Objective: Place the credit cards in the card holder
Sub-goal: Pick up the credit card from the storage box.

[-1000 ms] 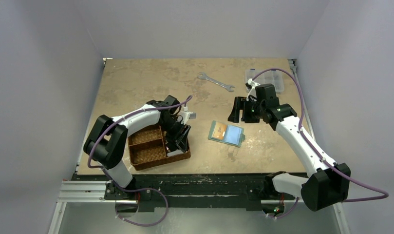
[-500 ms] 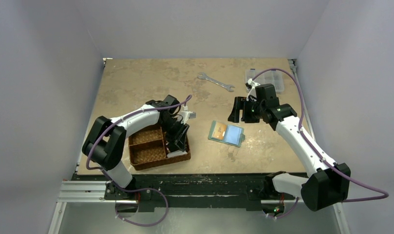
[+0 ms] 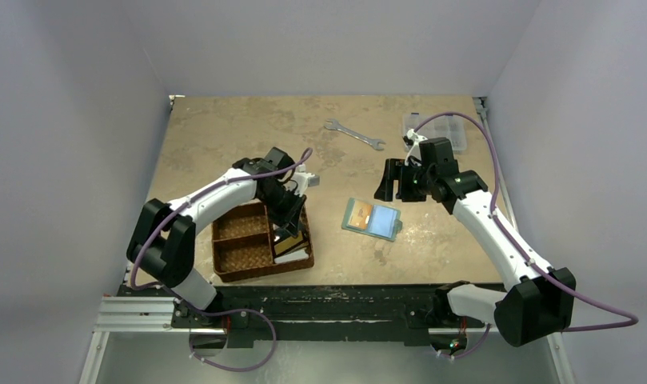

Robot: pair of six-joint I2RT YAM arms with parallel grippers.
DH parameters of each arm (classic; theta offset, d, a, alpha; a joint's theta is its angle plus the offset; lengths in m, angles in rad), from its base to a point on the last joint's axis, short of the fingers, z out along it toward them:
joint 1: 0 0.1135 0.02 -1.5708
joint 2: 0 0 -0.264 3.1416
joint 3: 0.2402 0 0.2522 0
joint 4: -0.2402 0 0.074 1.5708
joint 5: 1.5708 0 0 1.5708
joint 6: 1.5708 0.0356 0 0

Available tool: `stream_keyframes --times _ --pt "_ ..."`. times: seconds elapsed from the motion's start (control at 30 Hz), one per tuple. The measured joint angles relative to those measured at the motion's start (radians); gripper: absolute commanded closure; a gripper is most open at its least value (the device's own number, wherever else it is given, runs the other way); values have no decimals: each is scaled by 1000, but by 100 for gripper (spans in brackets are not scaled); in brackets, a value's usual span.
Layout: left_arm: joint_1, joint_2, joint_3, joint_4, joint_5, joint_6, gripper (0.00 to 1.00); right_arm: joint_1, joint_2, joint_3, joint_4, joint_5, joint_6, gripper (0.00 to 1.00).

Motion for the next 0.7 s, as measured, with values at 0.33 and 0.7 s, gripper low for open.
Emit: stream_keyframes --times 0.33,0.7 --pt "-2 -23 235 -91 -253 -27 100 0 -16 -1 14 21 18 27" --pt "-1 -205 336 96 -355 -299 100 -59 47 -82 90 35 63 37"
